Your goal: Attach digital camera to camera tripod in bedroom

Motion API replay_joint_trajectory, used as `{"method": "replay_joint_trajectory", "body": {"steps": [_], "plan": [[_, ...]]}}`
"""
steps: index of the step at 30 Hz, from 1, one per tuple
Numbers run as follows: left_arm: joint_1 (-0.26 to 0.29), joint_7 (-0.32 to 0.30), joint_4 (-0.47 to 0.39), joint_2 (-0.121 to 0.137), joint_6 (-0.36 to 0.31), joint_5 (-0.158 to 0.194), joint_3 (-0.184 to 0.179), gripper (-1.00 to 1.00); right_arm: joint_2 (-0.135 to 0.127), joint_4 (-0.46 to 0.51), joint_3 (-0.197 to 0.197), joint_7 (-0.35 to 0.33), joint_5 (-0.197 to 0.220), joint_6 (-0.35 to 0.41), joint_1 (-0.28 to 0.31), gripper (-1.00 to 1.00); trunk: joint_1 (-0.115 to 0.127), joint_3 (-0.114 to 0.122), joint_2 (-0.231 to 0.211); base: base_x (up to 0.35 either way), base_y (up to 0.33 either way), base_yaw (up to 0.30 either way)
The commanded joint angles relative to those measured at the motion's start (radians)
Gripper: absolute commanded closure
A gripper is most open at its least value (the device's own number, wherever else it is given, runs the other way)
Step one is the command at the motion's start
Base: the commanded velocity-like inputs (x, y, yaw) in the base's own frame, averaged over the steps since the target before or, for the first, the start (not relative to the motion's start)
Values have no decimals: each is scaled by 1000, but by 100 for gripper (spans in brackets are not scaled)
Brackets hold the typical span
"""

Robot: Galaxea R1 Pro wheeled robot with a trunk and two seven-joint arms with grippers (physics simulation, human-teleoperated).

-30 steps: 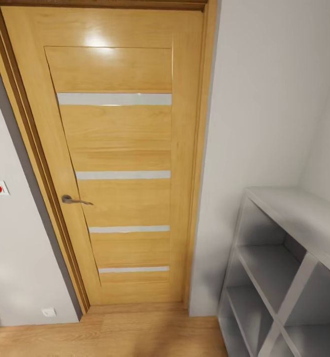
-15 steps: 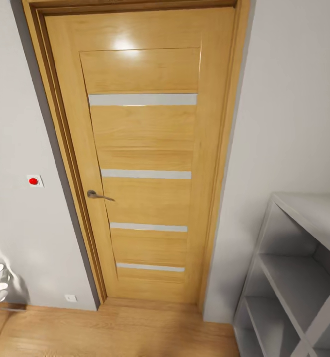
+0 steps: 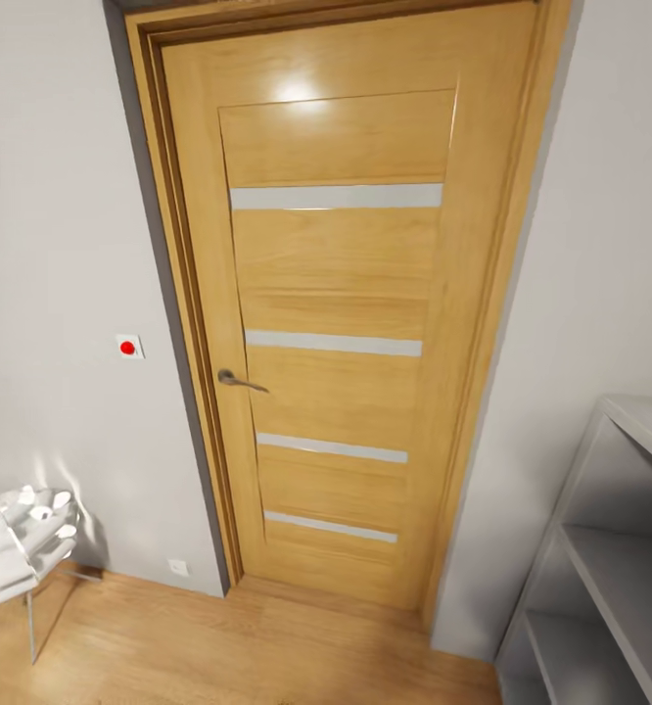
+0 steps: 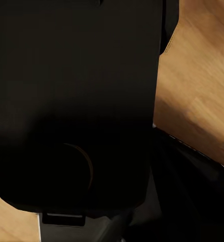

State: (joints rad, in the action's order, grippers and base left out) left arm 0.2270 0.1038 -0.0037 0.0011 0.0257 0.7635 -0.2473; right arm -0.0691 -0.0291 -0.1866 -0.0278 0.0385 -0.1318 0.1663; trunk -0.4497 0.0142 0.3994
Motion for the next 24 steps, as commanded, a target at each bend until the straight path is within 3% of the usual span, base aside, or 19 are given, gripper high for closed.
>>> {"method": "replay_joint_trajectory", "body": {"steps": [1,7,24], "plan": [[0,4,-2,1,1,3,-9,100,0,-3,-5,-3,4,-6,1,-100,0,0,1,0,0,269],[0,4,-13,15,2,-4,-10,100,0,-3,-3,-2,2,-11,1,-100,0,0,1,0,0,270],[0,4,-12,17,2,-7,-12,100,0,-4,-2,-1,8,-3,1,-100,0,0,1,0,0,290]]}}
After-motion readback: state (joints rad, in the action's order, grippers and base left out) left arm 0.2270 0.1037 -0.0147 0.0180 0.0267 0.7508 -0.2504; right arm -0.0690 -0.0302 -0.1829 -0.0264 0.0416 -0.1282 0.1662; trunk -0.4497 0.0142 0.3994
